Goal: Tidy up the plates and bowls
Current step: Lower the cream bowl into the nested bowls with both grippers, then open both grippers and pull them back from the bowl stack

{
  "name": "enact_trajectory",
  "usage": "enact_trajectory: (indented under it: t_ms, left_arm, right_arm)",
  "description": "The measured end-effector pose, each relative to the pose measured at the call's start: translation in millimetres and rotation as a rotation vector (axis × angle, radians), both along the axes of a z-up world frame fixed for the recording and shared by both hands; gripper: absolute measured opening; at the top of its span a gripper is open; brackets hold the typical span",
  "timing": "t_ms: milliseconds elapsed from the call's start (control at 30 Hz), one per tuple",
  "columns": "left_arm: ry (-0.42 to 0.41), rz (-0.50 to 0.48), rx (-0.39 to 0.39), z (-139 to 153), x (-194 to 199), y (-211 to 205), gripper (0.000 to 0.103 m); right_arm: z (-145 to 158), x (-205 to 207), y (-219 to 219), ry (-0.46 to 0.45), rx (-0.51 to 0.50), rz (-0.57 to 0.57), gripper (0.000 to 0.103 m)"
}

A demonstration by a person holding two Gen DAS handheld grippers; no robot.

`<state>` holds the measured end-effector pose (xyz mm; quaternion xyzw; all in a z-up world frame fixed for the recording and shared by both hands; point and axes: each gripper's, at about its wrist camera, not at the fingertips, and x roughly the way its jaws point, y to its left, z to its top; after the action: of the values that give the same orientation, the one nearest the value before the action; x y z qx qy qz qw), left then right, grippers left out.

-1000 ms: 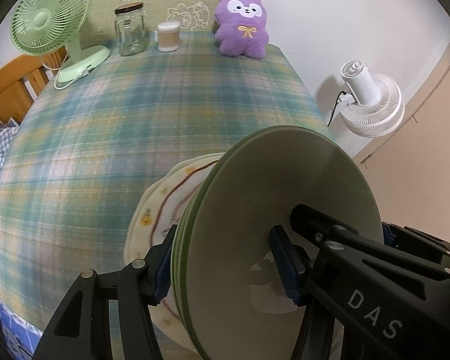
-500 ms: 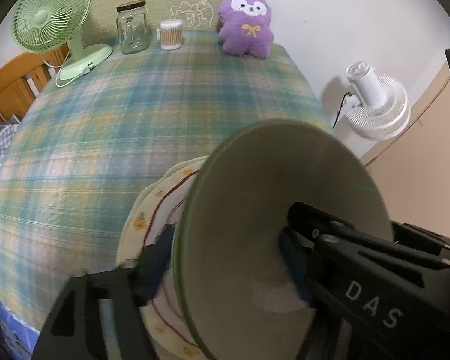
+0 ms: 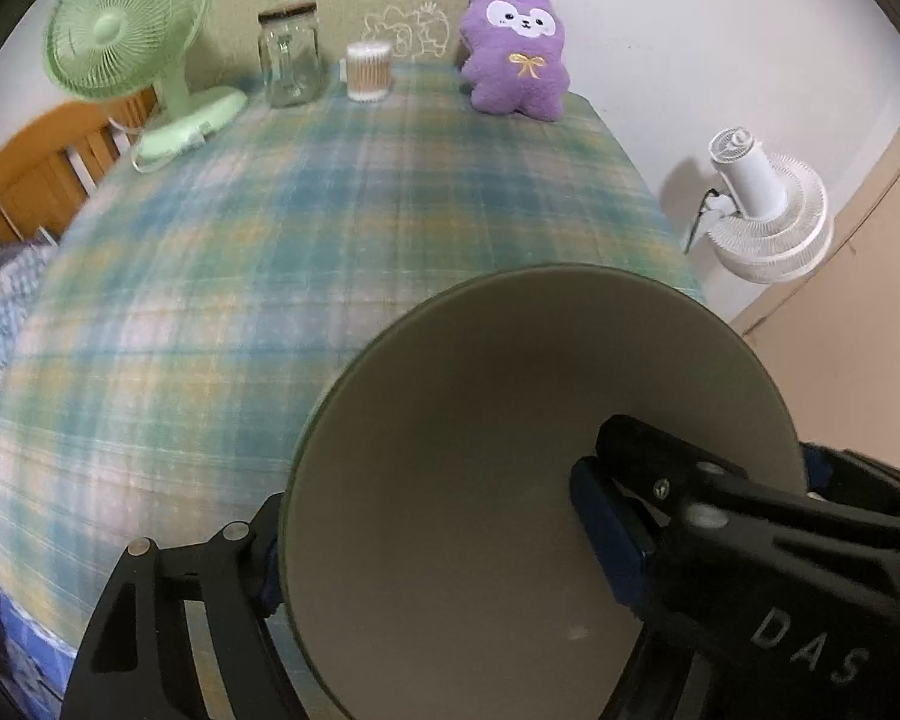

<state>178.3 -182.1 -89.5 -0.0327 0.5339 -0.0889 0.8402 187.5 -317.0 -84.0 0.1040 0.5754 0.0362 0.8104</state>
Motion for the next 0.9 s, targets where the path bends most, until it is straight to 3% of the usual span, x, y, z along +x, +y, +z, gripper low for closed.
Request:
enact_trajectory:
  t_ms: [333,900]
  left_arm:
    - [0.024,-0.001,0.02,-0.9,-8.7,7.4,0.082]
    - [-0.135,-0.063,0.062,43.6,-35.1,37.3,0.085]
  right_arm:
    - [-7.1,-6.1,4.7,0.037,0.012,-0.016,0.07]
    - [43.4,-30.4,24.9,-0.089,-0.06,-0.11,0.071]
